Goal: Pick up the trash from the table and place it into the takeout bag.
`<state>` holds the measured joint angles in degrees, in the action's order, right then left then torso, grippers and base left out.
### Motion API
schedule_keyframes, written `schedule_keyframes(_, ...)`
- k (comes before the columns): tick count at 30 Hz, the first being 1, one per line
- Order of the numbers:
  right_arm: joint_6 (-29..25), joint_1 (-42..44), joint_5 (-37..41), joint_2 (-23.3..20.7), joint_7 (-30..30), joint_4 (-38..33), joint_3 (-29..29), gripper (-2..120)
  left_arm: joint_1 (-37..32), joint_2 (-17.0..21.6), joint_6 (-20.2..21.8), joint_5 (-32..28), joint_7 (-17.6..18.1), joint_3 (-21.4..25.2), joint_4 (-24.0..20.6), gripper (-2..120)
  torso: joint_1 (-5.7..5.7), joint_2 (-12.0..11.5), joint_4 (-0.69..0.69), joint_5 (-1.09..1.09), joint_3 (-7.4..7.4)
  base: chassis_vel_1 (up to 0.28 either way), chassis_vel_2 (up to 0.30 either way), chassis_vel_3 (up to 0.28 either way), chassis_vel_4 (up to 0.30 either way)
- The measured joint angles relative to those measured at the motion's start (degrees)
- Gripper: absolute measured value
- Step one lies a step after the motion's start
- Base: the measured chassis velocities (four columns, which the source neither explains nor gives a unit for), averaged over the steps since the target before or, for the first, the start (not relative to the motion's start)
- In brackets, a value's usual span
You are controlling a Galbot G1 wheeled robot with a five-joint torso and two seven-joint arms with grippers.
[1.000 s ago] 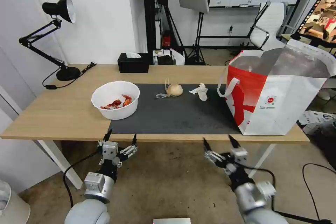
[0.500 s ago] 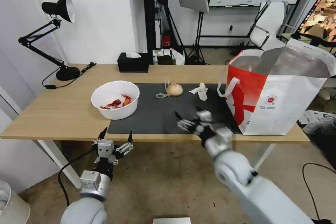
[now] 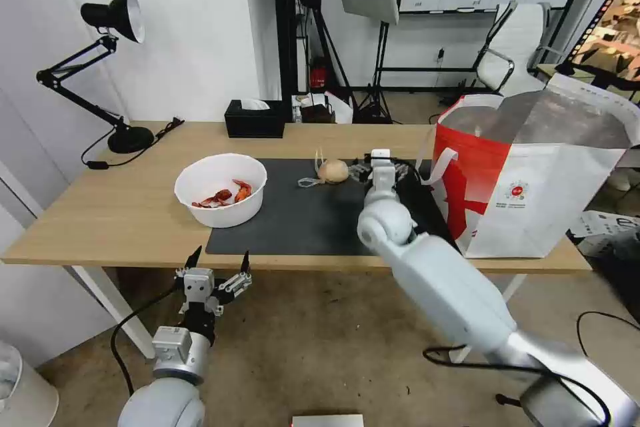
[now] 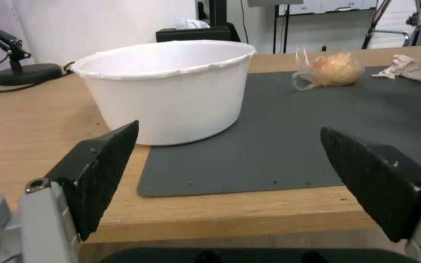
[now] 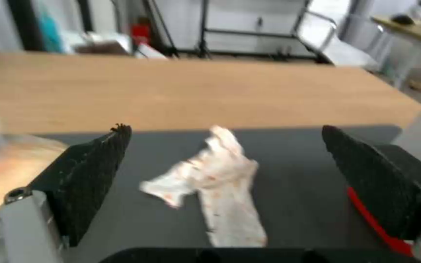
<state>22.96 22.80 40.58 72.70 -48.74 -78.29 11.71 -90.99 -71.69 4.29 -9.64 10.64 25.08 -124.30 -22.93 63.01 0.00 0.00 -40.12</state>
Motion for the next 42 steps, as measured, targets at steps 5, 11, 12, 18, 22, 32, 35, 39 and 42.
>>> schedule_keyframes(5,0.2,-1.1,0.1,1.0,0.0,4.5,-0.8,100,0.2,0.1,-0.1,-0.1,0.0,-0.1,0.2,100,0.01,0.0,-0.01,0.0,0.01,0.0,0.0,0.0,0.0)
schedule_keyframes(11,0.3,-2.0,0.2,2.7,1.1,8.8,-1.4,100,0.7,0.5,-0.1,-0.2,0.0,-0.7,0.6,100,0.01,0.0,0.0,0.0,0.0,0.0,0.0,0.0,0.0)
schedule_keyframes(12,0.4,-2.2,0.2,3.0,1.2,9.3,-1.5,100,0.8,0.6,-0.1,-0.2,0.0,-0.8,0.7,100,0.01,0.0,0.0,0.0,0.0,0.0,0.0,0.0,0.0)
schedule_keyframes(18,2.1,-2.9,0.7,3.5,3.8,10.8,-1.5,100,0.7,0.6,-0.1,-0.3,0.0,-0.9,0.7,100,0.01,0.0,0.0,0.0,0.01,0.0,0.0,0.0,0.0)
schedule_keyframes(22,2.6,-3.5,0.9,3.4,5.7,12.0,-1.0,100,0.7,0.6,-0.1,-0.3,0.0,-0.9,0.7,100,0.01,0.0,0.0,0.0,0.01,0.0,0.0,0.0,0.0)
schedule_keyframes(32,2.8,-4.9,1.1,4.4,8.0,15.8,-1.6,100,0.8,0.7,-0.2,-0.4,0.0,-1.0,0.8,100,0.02,0.0,0.0,-0.01,0.01,0.0,0.0,0.0,0.0)
schedule_keyframes(35,2.9,-5.0,1.2,5.0,8.0,16.9,-2.1,100,0.8,0.7,-0.2,-0.4,0.0,-1.1,0.9,100,0.02,0.0,0.0,0.0,0.01,0.0,0.0,0.0,0.0)
schedule_keyframes(39,3.0,-5.2,1.2,5.5,8.1,17.9,-2.8,100,0.9,0.8,-0.2,-0.5,0.0,-1.2,1.1,100,0.02,0.0,0.0,0.0,0.01,0.0,0.0,0.0,0.0)
schedule_keyframes(42,2.9,-5.3,1.2,5.7,8.6,18.4,-3.1,100,1.0,1.0,-0.2,-0.6,0.0,-1.3,1.1,100,0.01,0.0,0.0,0.0,0.01,0.0,0.0,0.0,0.0)
